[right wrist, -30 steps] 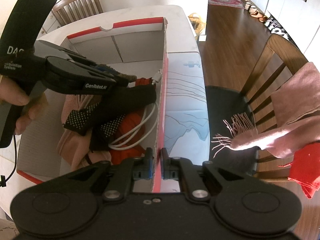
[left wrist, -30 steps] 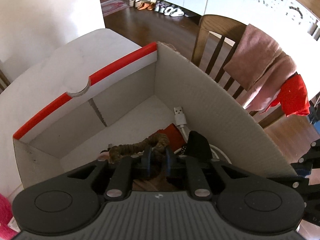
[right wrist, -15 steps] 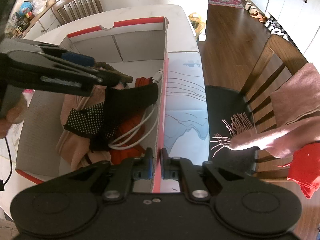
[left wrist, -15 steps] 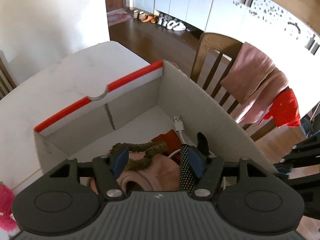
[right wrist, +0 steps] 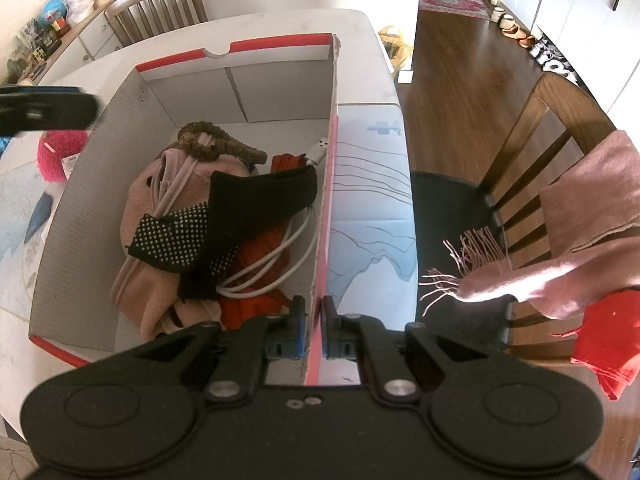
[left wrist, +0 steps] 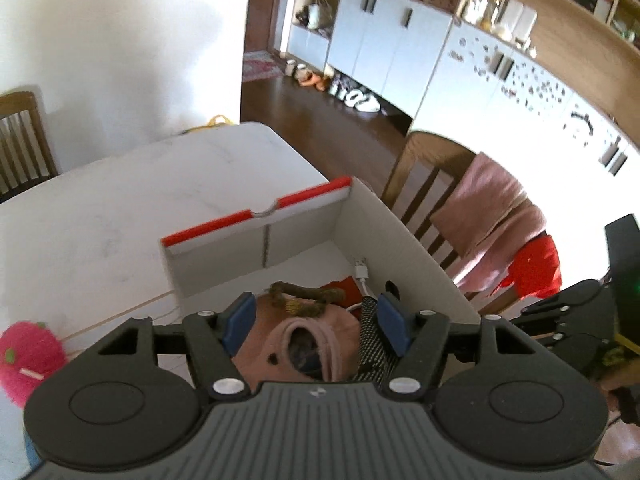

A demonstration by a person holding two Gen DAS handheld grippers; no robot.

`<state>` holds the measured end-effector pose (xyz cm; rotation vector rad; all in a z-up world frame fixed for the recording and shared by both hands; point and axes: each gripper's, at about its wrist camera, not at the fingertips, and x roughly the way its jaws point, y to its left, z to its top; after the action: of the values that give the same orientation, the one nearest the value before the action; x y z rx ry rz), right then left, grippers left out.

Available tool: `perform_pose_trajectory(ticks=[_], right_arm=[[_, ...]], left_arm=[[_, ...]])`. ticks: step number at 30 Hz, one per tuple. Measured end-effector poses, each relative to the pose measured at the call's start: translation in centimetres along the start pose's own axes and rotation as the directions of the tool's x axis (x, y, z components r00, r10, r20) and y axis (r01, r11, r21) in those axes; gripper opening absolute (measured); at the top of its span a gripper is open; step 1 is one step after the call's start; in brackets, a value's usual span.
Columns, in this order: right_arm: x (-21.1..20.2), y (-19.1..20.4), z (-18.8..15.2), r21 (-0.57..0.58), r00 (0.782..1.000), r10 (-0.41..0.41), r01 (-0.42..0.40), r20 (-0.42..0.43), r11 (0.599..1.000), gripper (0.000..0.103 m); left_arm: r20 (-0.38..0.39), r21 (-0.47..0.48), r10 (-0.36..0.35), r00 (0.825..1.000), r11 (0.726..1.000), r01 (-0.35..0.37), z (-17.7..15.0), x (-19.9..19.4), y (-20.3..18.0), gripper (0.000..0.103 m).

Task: Organize objects
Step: 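Open the left gripper to release the bracelet in the box, then move the left gripper back to the white printed face mask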

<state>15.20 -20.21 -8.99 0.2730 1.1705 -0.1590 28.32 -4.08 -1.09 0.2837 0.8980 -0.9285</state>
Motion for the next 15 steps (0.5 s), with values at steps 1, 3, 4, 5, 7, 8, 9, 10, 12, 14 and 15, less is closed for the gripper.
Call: perform_pose_trajectory(ticks=[1,3,4,5,7,8,9,10,12,14,15], right_arm=[[0.0,0.0,0.0,0.000,1.000,0.000,0.000,-0.001,1.000,0.006],[0.0,0.0,0.0,-0.002,1.000,-0.001,0.001,-0.001,1.000,0.006],[-0.1,0.1,0.0,-0.003,1.000,-0.002,0.002,-0.001,1.000,0.007],[-0.1,0.1,0.0,-0.003,1.000,-0.003,0.003,-0.002,1.000,0.007],[-0.1,0.1,0.0,-0.005,1.000,-0.004,0.004,-0.002,1.000,0.007],[-0.1,0.1,0.0,-0.005,1.000,-0.005,0.005,-0.003,1.000,0.007],[-0.1,0.1,0.0,-0.006,1.000,-0.007,0.007,-0.003,1.000,0.006],[-0.1,0.2,0.0,-0.006,1.000,-0.007,0.007,-0.003,1.000,0.006],[-0.1,0.1,0.0,-0.004,1.000,-0.007,0.007,-0.004,1.000,0.006],[-0.1,0.1,0.0,-0.003,1.000,-0.008,0.008,-0.006,1.000,0.006],[0.0,0.1,0.0,-0.003,1.000,-0.008,0.008,-0.007,1.000,0.006]], left_arm=[[0.008,-0.013,0.010,1.000,1.000,-0.009,-0.1,-0.6,0.4,0.070],[0.022,-0.043,0.025,0.999,0.999,-0.024,-0.4,-1.9,1.5,0.070],[0.030,-0.056,0.034,0.999,0.998,-0.032,-0.5,-2.6,2.0,0.070],[0.036,-0.066,0.043,0.998,0.997,-0.040,-0.6,-3.2,2.5,0.071],[0.053,-0.083,0.063,0.997,0.995,-0.058,-1.0,-4.4,3.4,0.076],[0.060,-0.089,0.076,0.995,0.994,-0.071,-1.3,-4.9,3.9,0.078],[0.066,-0.098,0.093,0.993,0.991,-0.087,-1.5,-5.5,4.4,0.078],[0.069,-0.107,0.107,0.992,0.989,-0.099,-1.8,-5.9,4.9,0.079],[0.070,-0.133,0.131,0.989,0.984,-0.121,-2.5,-6.6,6.1,0.081],[0.067,-0.160,0.151,0.986,0.977,-0.139,-3.3,-7.0,7.1,0.083],[0.065,-0.174,0.160,0.985,0.974,-0.147,-3.7,-7.1,7.7,0.083]])
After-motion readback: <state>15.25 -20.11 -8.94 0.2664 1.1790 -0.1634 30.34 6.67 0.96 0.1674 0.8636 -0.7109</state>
